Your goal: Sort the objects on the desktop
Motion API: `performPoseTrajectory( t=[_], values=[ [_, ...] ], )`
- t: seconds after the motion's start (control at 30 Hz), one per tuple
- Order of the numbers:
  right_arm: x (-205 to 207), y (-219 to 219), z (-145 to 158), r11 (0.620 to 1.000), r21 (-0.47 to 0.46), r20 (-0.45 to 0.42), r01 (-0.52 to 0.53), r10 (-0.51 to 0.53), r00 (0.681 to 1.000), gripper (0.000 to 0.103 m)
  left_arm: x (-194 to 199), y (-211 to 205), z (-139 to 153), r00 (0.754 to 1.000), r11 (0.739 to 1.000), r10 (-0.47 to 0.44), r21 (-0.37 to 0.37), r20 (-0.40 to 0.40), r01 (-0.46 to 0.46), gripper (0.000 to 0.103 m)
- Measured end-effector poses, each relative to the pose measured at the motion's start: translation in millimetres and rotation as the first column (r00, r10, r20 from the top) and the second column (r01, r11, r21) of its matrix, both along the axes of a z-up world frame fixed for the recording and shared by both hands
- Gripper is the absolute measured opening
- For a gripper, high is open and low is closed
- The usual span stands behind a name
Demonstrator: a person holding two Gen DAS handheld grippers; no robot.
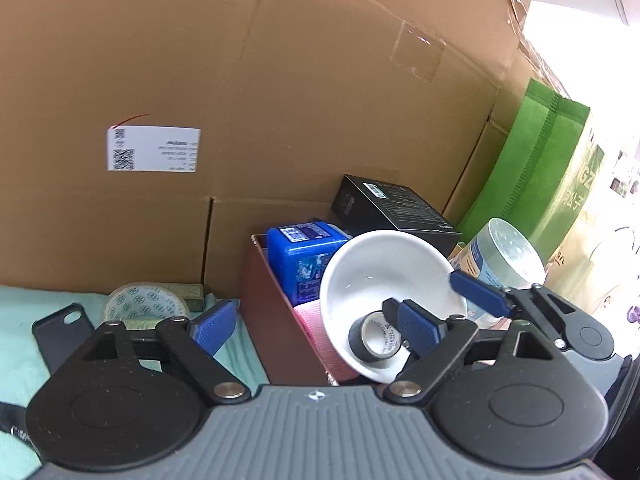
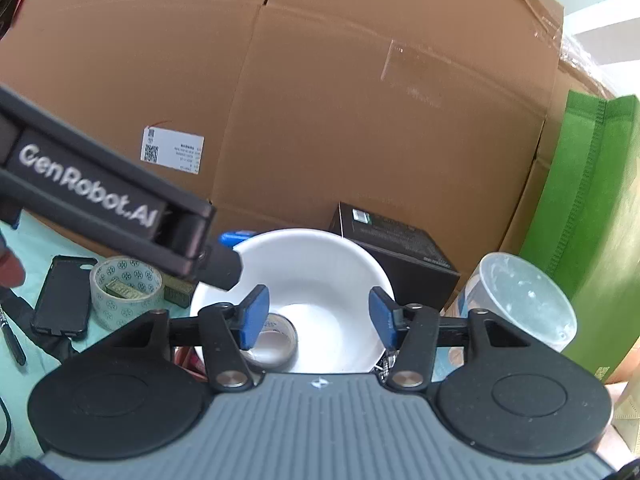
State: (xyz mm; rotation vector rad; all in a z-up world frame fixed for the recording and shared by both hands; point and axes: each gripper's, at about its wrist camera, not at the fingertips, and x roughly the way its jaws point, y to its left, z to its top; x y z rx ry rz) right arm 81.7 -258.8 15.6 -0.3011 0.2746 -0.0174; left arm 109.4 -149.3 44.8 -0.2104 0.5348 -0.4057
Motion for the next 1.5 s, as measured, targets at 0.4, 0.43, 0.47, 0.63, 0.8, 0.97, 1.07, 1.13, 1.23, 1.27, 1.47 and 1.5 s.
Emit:
performPoseTrajectory(
  t=[0.4, 0.43, 0.47, 0.63, 0.8, 0.97, 1.07, 1.13, 1.23, 1.27, 1.47, 1.5],
  values=[
    [-35, 2, 9, 0.999, 0.047, 0.037, 0.018, -0.019, 0.999, 0.079, -22, 18, -6, 0.999, 0.999, 0.049, -0.005, -0.004, -0.049, 0.092],
    [-40, 4, 9, 0.998, 0.054, 0.042, 0.017, -0.020, 0.999, 0.084, -26, 21, -7, 0.999, 0.999, 0.053, -0.004, 0.001, -0.053, 0.092],
    [-45, 4, 10, 0.998, 0.061, 0.048, 0.014, -0.017, 0.999, 0.086, -30, 23, -9, 0.998, 0.998, 0.058, -0.003, 0.006, -0.058, 0.092],
    [-65, 12, 8, 0.994, 0.110, 0.028, -0.015, 0.012, 1.000, 0.092, -52, 40, -20, 0.996, 0.996, 0.094, -0.004, -0.008, -0.094, 0.092],
    [-82, 27, 3, 0.989, 0.140, 0.013, -0.058, 0.057, 0.998, 0.093, -73, 58, -32, 0.990, 0.991, 0.134, 0.001, -0.037, -0.134, 0.092],
    [-92, 44, -4, 0.982, 0.168, -0.030, -0.087, 0.093, 0.995, 0.093, -91, 75, -39, 0.980, 0.981, 0.192, 0.038, -0.058, -0.190, 0.092],
    [-95, 55, -10, 0.979, 0.180, -0.070, -0.095, 0.110, 0.991, 0.094, -99, 81, -42, 0.971, 0.971, 0.228, 0.090, -0.065, -0.222, 0.092],
    [-97, 63, -14, 0.979, 0.181, -0.093, -0.098, 0.116, 0.989, 0.094, -103, 86, -44, 0.965, 0.963, 0.251, 0.118, -0.069, -0.242, 0.092],
    [-98, 73, -19, 0.977, 0.188, -0.123, -0.105, 0.129, 0.984, 0.094, -110, 95, -48, 0.956, 0.952, 0.282, 0.149, -0.078, -0.268, 0.092],
    [-98, 77, -21, 0.976, 0.190, -0.131, -0.106, 0.132, 0.982, 0.094, -112, 98, -49, 0.954, 0.949, 0.290, 0.155, -0.077, -0.276, 0.092],
    [-99, 96, -27, 0.972, 0.189, -0.167, -0.140, 0.173, 0.971, 0.095, -127, 128, -48, 0.948, 0.936, 0.317, 0.173, -0.040, -0.306, 0.092],
    [-99, 99, -28, 0.971, 0.187, -0.173, -0.146, 0.179, 0.968, 0.095, -129, 136, -49, 0.942, 0.929, 0.335, 0.179, -0.032, -0.325, 0.092]
  ],
)
